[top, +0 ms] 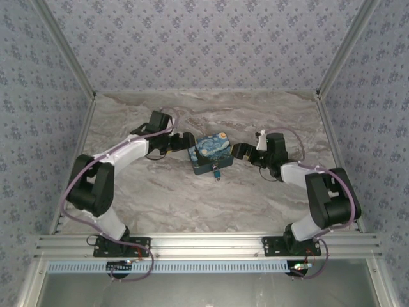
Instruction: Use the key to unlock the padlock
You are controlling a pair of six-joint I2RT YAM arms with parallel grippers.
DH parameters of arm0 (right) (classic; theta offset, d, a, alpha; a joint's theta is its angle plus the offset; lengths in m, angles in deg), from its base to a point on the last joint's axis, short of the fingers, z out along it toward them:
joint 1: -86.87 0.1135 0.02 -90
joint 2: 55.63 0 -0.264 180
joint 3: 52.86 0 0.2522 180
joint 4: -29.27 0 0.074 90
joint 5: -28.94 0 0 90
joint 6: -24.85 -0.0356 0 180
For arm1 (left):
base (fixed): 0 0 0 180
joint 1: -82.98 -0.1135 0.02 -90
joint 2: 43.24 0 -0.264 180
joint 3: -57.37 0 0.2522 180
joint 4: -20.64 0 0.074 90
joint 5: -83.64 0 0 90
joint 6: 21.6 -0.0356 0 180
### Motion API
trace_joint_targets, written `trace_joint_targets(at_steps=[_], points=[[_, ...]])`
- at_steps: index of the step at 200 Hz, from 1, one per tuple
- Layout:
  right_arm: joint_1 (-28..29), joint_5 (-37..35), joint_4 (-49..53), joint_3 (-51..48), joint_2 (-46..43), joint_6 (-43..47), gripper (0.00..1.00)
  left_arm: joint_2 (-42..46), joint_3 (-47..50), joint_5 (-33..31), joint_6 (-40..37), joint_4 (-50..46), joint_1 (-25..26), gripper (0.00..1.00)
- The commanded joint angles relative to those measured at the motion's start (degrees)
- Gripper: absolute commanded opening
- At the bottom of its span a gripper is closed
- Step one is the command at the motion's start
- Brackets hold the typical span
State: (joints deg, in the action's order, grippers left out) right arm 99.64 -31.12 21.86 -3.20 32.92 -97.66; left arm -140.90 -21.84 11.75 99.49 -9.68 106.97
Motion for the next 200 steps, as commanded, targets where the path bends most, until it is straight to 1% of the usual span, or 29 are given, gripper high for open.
trace_joint_targets(at_steps=[1,39,69,90,125,133,159,184,200], points=[[0.0,2.0,1.8,4.0,3.3,3.1,1.00,-3.4,-3.2,5.3,-0.6,2.9,-0.3,0.95],[2.6,5.0,2.5,8.9,8.2,6.1,1.00,-6.5,-2.5,7.4,1.1,5.4,0.0,0.90],[5.5,6.7,5.0,13.7,11.6,8.8,0.98,-6.7,-0.6,6.9,1.7,5.6,0.3,0.85],[7.0,7.1,5.9,16.5,13.2,10.1,0.97,-5.5,2.2,6.3,2.5,6.3,0.4,0.81],[8.5,8.2,10.0,23.0,16.4,13.7,0.95,-1.1,9.2,4.0,4.7,8.2,0.9,0.79],[8.5,7.0,11.1,24.0,16.5,14.8,0.95,0.1,10.9,3.6,5.4,9.0,0.9,0.79],[7.0,-0.4,13.6,24.4,13.2,18.2,0.97,3.6,13.9,1.3,6.4,8.8,0.9,0.79],[6.2,-9.8,15.2,20.9,6.0,21.3,0.99,6.3,14.5,-1.3,6.4,6.9,0.8,0.81],[7.4,-15.2,16.0,16.7,0.2,22.7,0.98,8.2,14.5,-2.4,6.4,6.1,0.8,0.82]])
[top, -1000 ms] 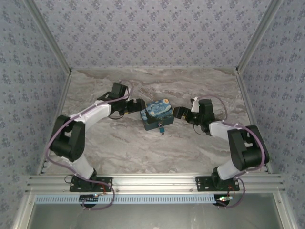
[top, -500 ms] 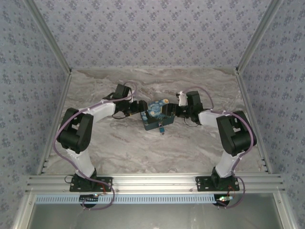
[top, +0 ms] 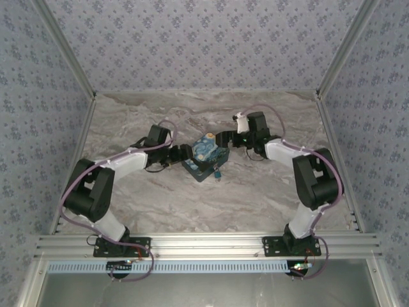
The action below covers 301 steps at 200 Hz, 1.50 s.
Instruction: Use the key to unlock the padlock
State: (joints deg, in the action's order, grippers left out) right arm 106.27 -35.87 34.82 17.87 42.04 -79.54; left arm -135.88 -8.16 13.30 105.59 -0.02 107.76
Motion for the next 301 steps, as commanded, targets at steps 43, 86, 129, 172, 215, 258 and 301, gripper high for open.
trace_joint_targets(at_steps=[43,86,129,172,215,258,301], points=[[12.8,-28.6,10.3,-14.9,-22.0,4.4,0.88,9.5,0.2,-5.9,-0.3,-5.7,0.0,0.82],[25.2,-42.7,15.8,-16.6,-21.9,-4.2,0.75,10.2,-2.1,-5.4,-1.0,-8.3,0.4,0.82],[32.3,-48.5,16.5,-12.9,-12.6,-6.6,0.71,6.8,-2.3,-3.9,-1.1,-8.4,0.6,0.88],[33.9,-49.8,15.2,-10.4,-7.3,-6.0,0.66,3.9,-1.9,-3.3,-0.6,-7.0,1.6,0.89],[34.7,-49.7,13.6,-10.4,-4.5,-5.2,0.62,2.7,-1.9,-4.0,-0.1,-6.7,2.0,0.89],[35.2,-50.0,12.2,-11.0,-2.5,-5.0,0.59,1.3,-2.1,-5.1,-0.1,-7.0,2.0,0.89],[35.1,-51.0,11.5,-11.9,-1.5,-4.8,0.55,0.7,-2.1,-5.9,-0.2,-7.2,2.1,0.89]])
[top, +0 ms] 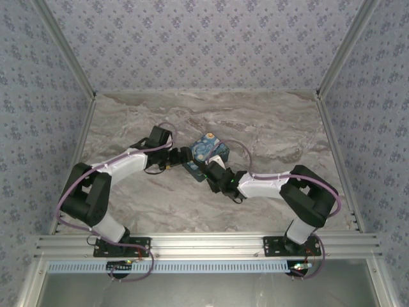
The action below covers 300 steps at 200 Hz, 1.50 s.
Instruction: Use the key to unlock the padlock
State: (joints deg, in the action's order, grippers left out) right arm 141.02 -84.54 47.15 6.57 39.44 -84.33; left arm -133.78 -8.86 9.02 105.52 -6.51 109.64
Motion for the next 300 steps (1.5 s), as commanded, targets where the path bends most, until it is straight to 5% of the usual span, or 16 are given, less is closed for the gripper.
trace_joint_targets(at_steps=[1,136,167,235,300], points=[[0.4,-2.3,-0.8,-0.6,1.0,0.0,0.54,-1.4,-1.4,-1.6,-0.1,-0.7,0.2,0.89],[0.1,0.8,-9.5,-7.8,-1.7,4.3,0.19,1.2,-1.9,-4.8,-0.8,-3.9,0.1,0.89],[-1.5,7.9,-15.5,-12.2,-5.0,6.5,0.13,4.4,-2.4,-5.8,-1.6,-5.4,0.1,0.89],[-12.6,35.9,-26.2,-19.3,-8.6,8.4,0.11,10.4,-4.1,-6.2,-3.9,-8.3,3.6,0.89],[-20.2,48.0,-30.5,-20.9,-7.0,6.4,0.12,2.4,-6.1,-10.0,-5.4,-10.0,6.5,0.89]])
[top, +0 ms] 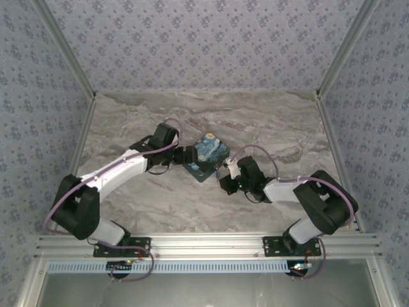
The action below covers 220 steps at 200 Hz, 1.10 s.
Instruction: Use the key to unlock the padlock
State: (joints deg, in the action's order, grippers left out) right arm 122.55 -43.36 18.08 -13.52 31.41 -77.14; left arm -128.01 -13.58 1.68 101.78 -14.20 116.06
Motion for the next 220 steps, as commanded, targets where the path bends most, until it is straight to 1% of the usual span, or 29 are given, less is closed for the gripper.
trace_joint_targets(at_steps=[1,34,64,82,94,113,134,172,220], points=[[-1.8,6.9,-1.5,-0.8,1.1,-0.8,0.12,-3.5,-1.4,-2.7,-1.6,-2.3,0.1,0.89],[-3.5,9.3,-3.3,-1.0,3.6,-1.9,0.12,-6.4,-1.5,-4.6,-2.0,-2.5,0.2,0.90],[-3.6,7.0,-3.3,-1.3,3.0,-2.0,0.16,-6.6,-1.3,-5.8,-2.2,-2.6,0.1,0.90],[-3.7,5.8,-3.3,-1.4,1.8,-2.1,0.26,-6.9,-1.6,-6.0,-2.4,-2.7,0.1,0.90],[-3.7,6.9,-3.6,-1.0,1.6,-2.8,0.31,-7.1,-1.7,-6.0,-2.5,-2.7,0.1,0.90],[-3.9,8.9,-5.0,-0.1,2.2,-4.9,0.36,-7.2,-1.8,-6.0,-2.4,-2.6,0.1,0.90],[-4.2,10.4,-9.6,0.3,4.1,-9.0,0.40,-7.2,-1.7,-5.8,-2.2,-2.4,0.1,0.90],[-4.5,10.7,-11.8,2.0,6.8,-13.4,0.44,-7.0,-1.6,-5.8,-2.3,-2.5,0.1,0.90],[-6.7,12.4,-13.1,3.3,10.0,-16.7,0.43,-6.9,-1.6,-5.7,-2.1,-2.2,0.2,0.90]])
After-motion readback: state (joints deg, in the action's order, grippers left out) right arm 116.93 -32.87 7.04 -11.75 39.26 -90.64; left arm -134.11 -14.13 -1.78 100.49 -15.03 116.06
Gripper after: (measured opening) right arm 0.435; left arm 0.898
